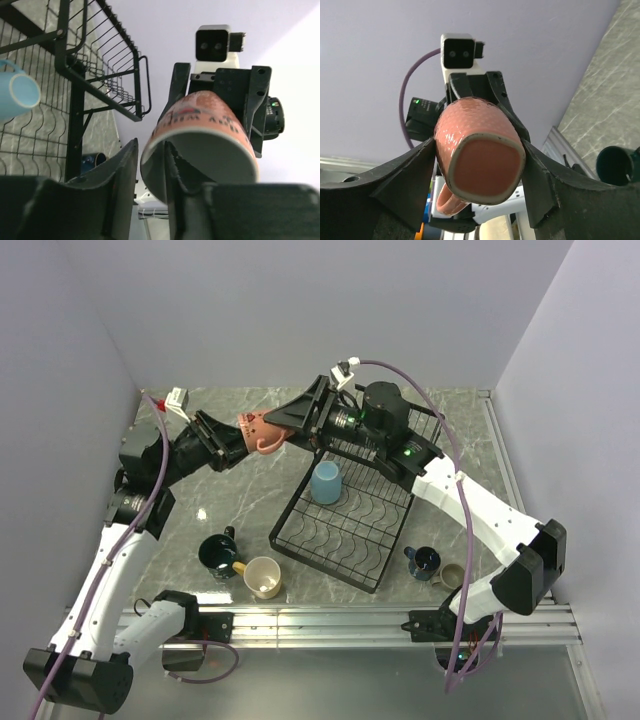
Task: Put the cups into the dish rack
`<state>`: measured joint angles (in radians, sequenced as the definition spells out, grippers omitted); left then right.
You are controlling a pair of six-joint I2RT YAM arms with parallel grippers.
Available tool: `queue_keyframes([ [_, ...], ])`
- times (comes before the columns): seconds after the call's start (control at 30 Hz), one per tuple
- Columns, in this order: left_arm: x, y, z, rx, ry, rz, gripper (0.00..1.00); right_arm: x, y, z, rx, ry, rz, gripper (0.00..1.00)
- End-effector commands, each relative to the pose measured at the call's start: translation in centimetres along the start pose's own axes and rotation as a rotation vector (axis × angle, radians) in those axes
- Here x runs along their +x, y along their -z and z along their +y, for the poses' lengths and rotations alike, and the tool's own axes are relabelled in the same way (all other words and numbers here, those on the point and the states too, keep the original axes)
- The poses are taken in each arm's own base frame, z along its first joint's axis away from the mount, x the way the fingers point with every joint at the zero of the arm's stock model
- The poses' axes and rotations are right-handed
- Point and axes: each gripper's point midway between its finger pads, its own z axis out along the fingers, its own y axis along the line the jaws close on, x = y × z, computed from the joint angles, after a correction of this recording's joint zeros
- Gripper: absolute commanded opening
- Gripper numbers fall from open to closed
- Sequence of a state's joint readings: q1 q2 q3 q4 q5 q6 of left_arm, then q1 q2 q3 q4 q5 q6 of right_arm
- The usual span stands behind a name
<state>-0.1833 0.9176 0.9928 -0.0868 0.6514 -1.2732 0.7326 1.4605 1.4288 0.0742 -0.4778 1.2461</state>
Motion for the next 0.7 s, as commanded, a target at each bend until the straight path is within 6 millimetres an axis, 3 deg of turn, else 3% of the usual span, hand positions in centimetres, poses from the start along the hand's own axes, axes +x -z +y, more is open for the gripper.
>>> queue_keyframes([
  [0.0,0.6,0.4,0.2,-0.038,-0.076,0.040,0.34,-1.9,2.2,5.3,-0.111,0.105,-0.085,0.00],
  [0.17,0.6,0.6,0.8,-0.066,-0.092,0.039,0.48,-3.0,3.2,4.4,-0.072,0.128,-0.117,0.00],
  [0.37,0.6,0.7,1.4,-0.104,-0.099,0.040,0.56,-5.1,5.5,3.8,-0.030,0.164,-0.169,0.00],
  [0.5,0.6,0.7,2.2,-0.140,-0.101,0.045,0.57,-7.5,8.2,2.5,0.061,0.237,-0.226,0.00],
  [0.67,-0.2,0.9,3.6,-0.229,-0.130,0.015,0.58,-11.4,13.9,-0.4,0.278,0.321,-0.341,0.00],
])
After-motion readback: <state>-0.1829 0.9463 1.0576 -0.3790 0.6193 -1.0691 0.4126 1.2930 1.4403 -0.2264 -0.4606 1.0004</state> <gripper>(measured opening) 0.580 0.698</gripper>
